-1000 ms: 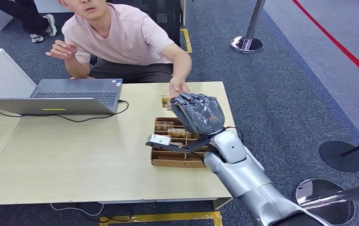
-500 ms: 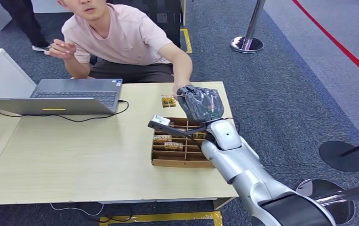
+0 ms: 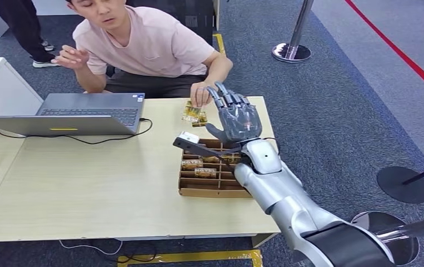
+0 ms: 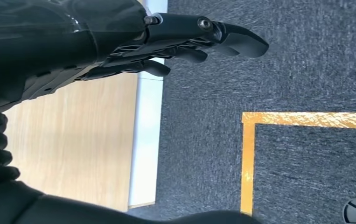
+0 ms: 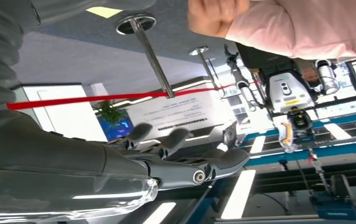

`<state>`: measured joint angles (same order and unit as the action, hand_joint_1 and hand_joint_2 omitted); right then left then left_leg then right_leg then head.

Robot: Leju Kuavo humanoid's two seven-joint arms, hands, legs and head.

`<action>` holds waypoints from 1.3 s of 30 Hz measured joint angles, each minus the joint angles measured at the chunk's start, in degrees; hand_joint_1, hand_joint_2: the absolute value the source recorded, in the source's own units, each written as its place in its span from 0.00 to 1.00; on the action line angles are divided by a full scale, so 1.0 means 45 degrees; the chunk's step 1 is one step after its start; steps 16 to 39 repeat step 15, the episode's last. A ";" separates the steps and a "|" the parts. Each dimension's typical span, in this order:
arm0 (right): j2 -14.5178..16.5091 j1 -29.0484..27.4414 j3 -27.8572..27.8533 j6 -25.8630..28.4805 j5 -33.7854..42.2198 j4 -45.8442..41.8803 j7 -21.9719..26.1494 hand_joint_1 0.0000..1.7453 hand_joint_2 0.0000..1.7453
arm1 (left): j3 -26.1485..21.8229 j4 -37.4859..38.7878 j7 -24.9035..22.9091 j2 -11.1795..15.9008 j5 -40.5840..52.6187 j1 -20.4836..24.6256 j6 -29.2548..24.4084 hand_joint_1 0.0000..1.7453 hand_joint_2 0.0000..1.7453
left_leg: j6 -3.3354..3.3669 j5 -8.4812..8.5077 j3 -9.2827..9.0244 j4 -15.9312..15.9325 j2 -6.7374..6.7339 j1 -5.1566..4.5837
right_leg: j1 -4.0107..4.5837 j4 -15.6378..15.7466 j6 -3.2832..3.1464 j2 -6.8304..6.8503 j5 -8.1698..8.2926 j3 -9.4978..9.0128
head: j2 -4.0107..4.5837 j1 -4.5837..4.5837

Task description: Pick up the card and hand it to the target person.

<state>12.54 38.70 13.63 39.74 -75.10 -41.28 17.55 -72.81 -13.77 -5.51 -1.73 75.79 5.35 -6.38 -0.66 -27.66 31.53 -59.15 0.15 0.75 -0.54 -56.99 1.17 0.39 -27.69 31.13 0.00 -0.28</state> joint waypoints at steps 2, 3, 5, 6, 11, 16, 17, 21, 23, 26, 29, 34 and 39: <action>-0.0007 0.0151 -0.0189 -0.0002 0.0962 0.0121 0.0184 0.00 1.00 | 0.0000 0.0000 -0.0053 0.0000 -0.0004 0.0000 -0.0023 0.00 0.00 | 0.0002 0.0001 0.0000 -0.0003 0.0000 0.0000 | -0.0001 0.0000 0.0002 0.0000 0.0002 0.0002 | 0.0000 0.0000; -0.0028 0.0245 -0.0317 -0.0026 0.1670 0.0203 0.0296 0.00 1.00 | 0.0000 0.0000 -0.0074 0.0000 -0.0004 0.0000 -0.0030 0.00 0.00 | 0.0003 0.0002 0.0000 -0.0006 0.0000 0.0000 | -0.0001 0.0000 0.0003 0.0000 0.0003 0.0003 | 0.0000 0.0000; -0.0138 0.0424 -0.0558 -0.0273 0.3332 0.0347 0.0478 0.00 1.00 | 0.0000 0.0000 -0.0113 0.0000 -0.0005 -0.0003 -0.0044 0.00 0.00 | 0.0005 0.0003 0.0001 -0.0011 0.0000 0.0000 | -0.0001 0.0001 0.0003 0.0000 0.0004 0.0003 | 0.0000 0.0000; -0.0235 0.0487 -0.0686 -0.0542 0.4166 0.0380 0.0541 0.00 1.00 | 0.0000 0.0000 -0.0137 0.0000 -0.0005 -0.0004 -0.0047 0.00 0.00 | 0.0005 0.0003 0.0003 -0.0015 0.0000 -0.0001 | -0.0001 0.0001 0.0003 0.0001 0.0006 0.0003 | 0.0000 0.0000; -0.0953 0.0569 -0.1458 -0.2448 0.7728 0.0368 0.0817 0.00 1.00 | 0.0000 0.0000 -0.0314 0.0000 -0.0007 -0.0011 -0.0046 0.00 0.00 | 0.0007 0.0003 0.0017 -0.0036 0.0006 -0.0001 | -0.0001 0.0001 0.0014 0.0002 0.0016 0.0006 | 0.0000 -0.0001; -0.1586 0.0483 -0.2093 -0.3844 0.9834 0.0212 0.1110 0.00 1.00 | 0.0000 0.0000 -0.0339 0.0000 -0.0004 -0.0013 -0.0011 0.00 0.00 | 0.0009 0.0003 0.0026 -0.0047 0.0012 -0.0002 | -0.0003 0.0003 0.0020 0.0008 0.0020 0.0009 | 0.0000 0.0000; -0.1586 0.0483 -0.2093 -0.3844 0.9834 0.0212 0.1110 0.00 1.00 | 0.0000 0.0000 -0.0339 0.0000 -0.0004 -0.0013 -0.0011 0.00 0.00 | 0.0009 0.0003 0.0026 -0.0047 0.0012 -0.0002 | -0.0003 0.0003 0.0020 0.0008 0.0020 0.0009 | 0.0000 0.0000; -0.1586 0.0483 -0.2093 -0.3844 0.9834 0.0212 0.1110 0.00 1.00 | 0.0000 0.0000 -0.0339 0.0000 -0.0004 -0.0013 -0.0011 0.00 0.00 | 0.0009 0.0003 0.0026 -0.0047 0.0012 -0.0002 | -0.0003 0.0003 0.0020 0.0008 0.0020 0.0009 | 0.0000 0.0000; -0.1586 0.0483 -0.2093 -0.3844 0.9834 0.0212 0.1110 0.00 1.00 | 0.0000 0.0000 -0.0339 0.0000 -0.0004 -0.0013 -0.0011 0.00 0.00 | 0.0009 0.0003 0.0026 -0.0047 0.0012 -0.0002 | -0.0003 0.0003 0.0020 0.0008 0.0020 0.0009 | 0.0000 0.0000; -0.1586 0.0483 -0.2093 -0.3844 0.9834 0.0212 0.1110 0.00 1.00 | 0.0000 0.0000 -0.0339 0.0000 -0.0004 -0.0013 -0.0011 0.00 0.00 | 0.0009 0.0003 0.0026 -0.0047 0.0012 -0.0002 | -0.0003 0.0003 0.0020 0.0008 0.0020 0.0009 | 0.0000 0.0000; -0.1586 0.0483 -0.2093 -0.3844 0.9834 0.0212 0.1110 0.00 1.00 | 0.0000 0.0000 -0.0339 0.0000 -0.0004 -0.0013 -0.0011 0.00 0.00 | 0.0009 0.0003 0.0026 -0.0047 0.0012 -0.0002 | -0.0003 0.0003 0.0020 0.0008 0.0020 0.0009 | 0.0000 0.0000; -0.1586 0.0483 -0.2093 -0.3844 0.9834 0.0212 0.1110 0.00 1.00 | 0.0000 0.0000 -0.0339 0.0000 -0.0004 -0.0013 -0.0011 0.00 0.00 | 0.0009 0.0003 0.0026 -0.0047 0.0012 -0.0002 | -0.0003 0.0003 0.0020 0.0008 0.0020 0.0009 | 0.0000 0.0000; -0.1586 0.0483 -0.2093 -0.3844 0.9834 0.0212 0.1110 0.00 1.00 | 0.0000 0.0000 -0.0339 0.0000 -0.0004 -0.0013 -0.0011 0.00 0.00 | 0.0009 0.0003 0.0026 -0.0047 0.0012 -0.0002 | -0.0003 0.0003 0.0020 0.0008 0.0020 0.0009 | 0.0000 0.0000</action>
